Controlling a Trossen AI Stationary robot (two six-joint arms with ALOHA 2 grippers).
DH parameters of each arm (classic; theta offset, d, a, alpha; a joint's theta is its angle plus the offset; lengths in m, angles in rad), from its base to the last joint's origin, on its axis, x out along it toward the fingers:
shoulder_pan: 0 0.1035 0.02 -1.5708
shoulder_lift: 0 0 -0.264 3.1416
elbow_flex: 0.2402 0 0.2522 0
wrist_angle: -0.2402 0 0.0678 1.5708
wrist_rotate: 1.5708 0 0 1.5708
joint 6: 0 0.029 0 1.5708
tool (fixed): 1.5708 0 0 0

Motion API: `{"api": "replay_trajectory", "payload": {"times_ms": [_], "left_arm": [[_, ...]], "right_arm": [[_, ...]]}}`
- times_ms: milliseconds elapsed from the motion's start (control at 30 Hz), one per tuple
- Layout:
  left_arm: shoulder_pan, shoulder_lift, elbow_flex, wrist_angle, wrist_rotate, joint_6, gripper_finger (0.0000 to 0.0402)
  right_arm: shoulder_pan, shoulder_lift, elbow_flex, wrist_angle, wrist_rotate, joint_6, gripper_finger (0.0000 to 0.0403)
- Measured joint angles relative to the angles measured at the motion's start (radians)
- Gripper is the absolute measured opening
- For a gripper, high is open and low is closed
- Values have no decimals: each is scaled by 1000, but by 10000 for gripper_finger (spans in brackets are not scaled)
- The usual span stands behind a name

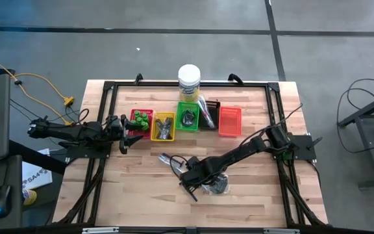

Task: Pick & Place Travel size toiletries
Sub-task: Put the blue toothbrush into the black bin

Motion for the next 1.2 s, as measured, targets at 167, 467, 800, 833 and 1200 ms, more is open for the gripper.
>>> {"api": "replay_trajectory", "payload": {"times_ms": [167, 467, 800, 833, 1200], "left_arm": [[0, 0, 0, 0, 0, 0, 242], [0, 0, 0, 0, 0, 0, 242], [0, 0, 0, 0, 0, 0, 242], [0, 0, 0, 0, 0, 0, 242], [0, 0, 0, 0, 0, 0, 242]], "right_arm": [[0, 13, 0, 15, 8, 1, 187], [0, 32, 0, 12, -14, 1, 115], [-6, 32, 0, 17, -52, 1, 20], [-8, 27, -1, 14, -62, 1, 19], [-14, -158, -2, -29, -31, 1, 10]]}}
